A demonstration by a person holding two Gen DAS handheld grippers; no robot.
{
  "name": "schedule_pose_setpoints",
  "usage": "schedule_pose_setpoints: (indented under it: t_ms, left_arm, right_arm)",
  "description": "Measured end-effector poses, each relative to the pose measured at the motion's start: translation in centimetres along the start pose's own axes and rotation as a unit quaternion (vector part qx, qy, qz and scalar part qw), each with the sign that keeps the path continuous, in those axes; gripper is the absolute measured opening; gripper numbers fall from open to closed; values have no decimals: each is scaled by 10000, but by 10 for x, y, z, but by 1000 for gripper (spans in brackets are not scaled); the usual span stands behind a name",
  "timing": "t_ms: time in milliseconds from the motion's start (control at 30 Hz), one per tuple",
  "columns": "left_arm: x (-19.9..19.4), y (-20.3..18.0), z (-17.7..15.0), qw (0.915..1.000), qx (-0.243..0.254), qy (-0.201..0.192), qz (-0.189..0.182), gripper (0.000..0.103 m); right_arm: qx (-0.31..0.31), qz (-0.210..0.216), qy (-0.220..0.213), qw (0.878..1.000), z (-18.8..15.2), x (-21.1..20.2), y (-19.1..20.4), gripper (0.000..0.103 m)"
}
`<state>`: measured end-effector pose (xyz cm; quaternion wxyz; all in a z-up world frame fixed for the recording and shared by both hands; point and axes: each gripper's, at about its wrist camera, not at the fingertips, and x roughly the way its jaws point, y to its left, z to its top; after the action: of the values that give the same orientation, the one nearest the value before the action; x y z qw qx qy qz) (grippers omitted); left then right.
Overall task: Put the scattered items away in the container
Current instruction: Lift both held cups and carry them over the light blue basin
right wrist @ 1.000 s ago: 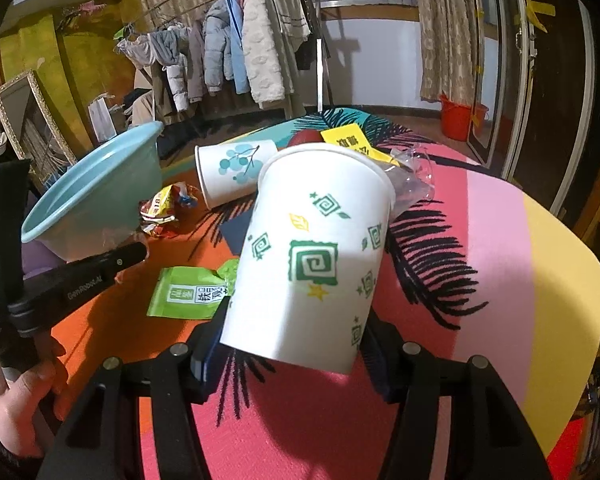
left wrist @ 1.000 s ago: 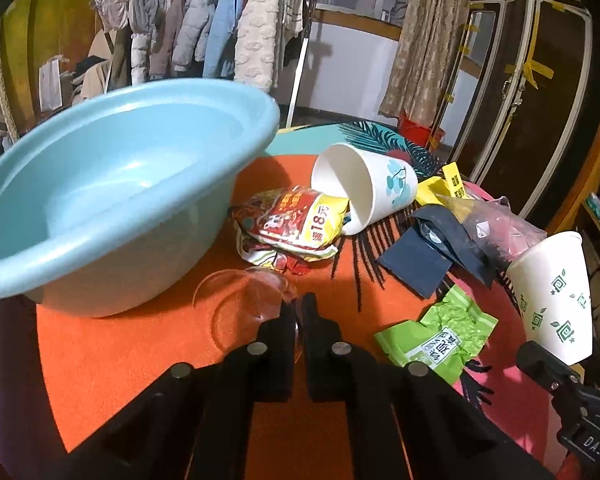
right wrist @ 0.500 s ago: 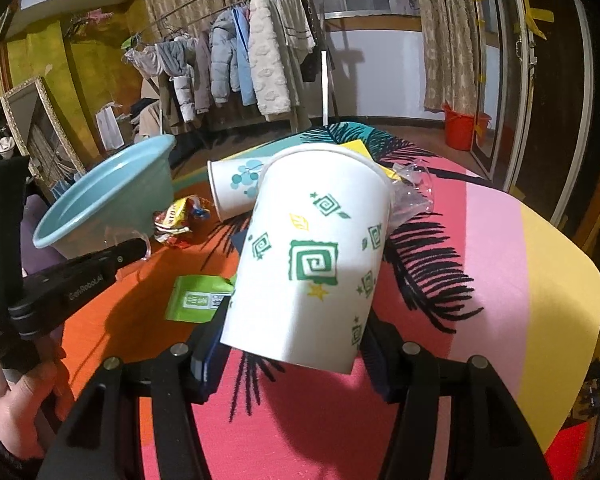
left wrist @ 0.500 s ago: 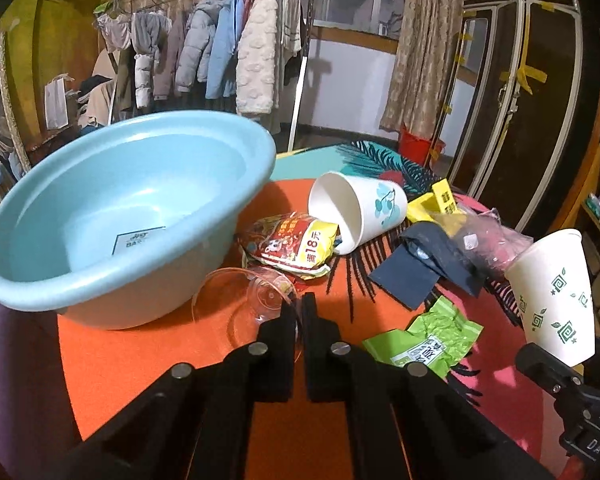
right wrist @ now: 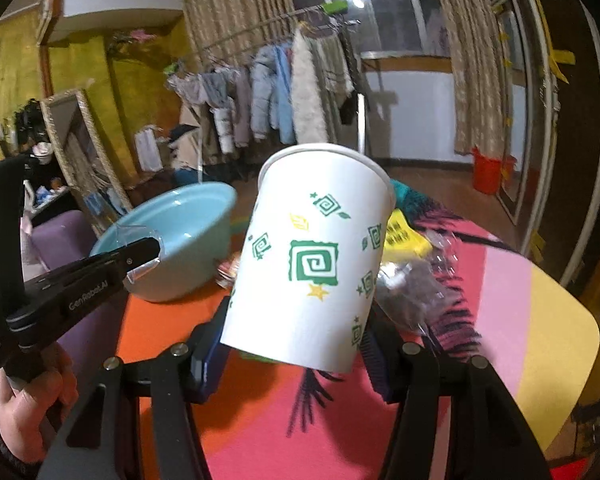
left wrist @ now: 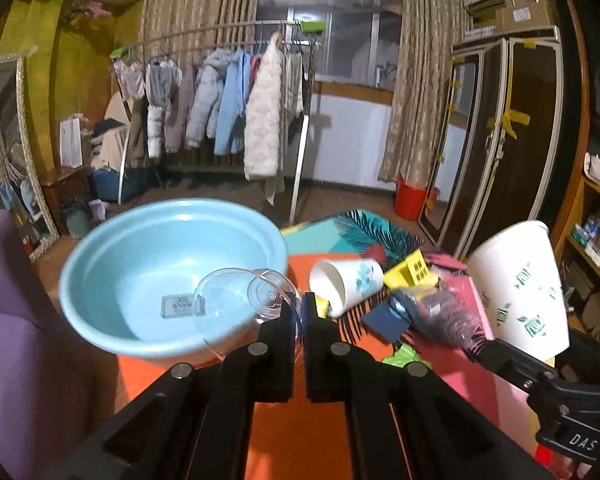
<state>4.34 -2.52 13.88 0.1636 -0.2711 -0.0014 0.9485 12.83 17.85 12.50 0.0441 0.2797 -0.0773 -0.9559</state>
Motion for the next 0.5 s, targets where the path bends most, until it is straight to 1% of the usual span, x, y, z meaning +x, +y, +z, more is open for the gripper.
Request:
schedule_pose_setpoints:
  t_ms: [100,233,367,433,500]
  left_arm:
    - [-10,25,14,9999,-81,-109,69,2]
    - [3,67,33,9994,-338,51,88,2]
    - [23,95,44,9989,-368,113,252,2]
    - [38,107,49,9986,-376,185,319,2]
    - [50,114,50,9982,-382,271,378,2]
  right_arm:
    - [-340,329,-102,9988,22,5,20,62]
    - [-773,852,-59,9934,65,30,58,62]
    - [-991,1422,253,9845,99,73,97,62]
    - [-1069,1584,455,9805,110,101,112,62]
    - [-1069,1637,675,9784,115,130,119,62]
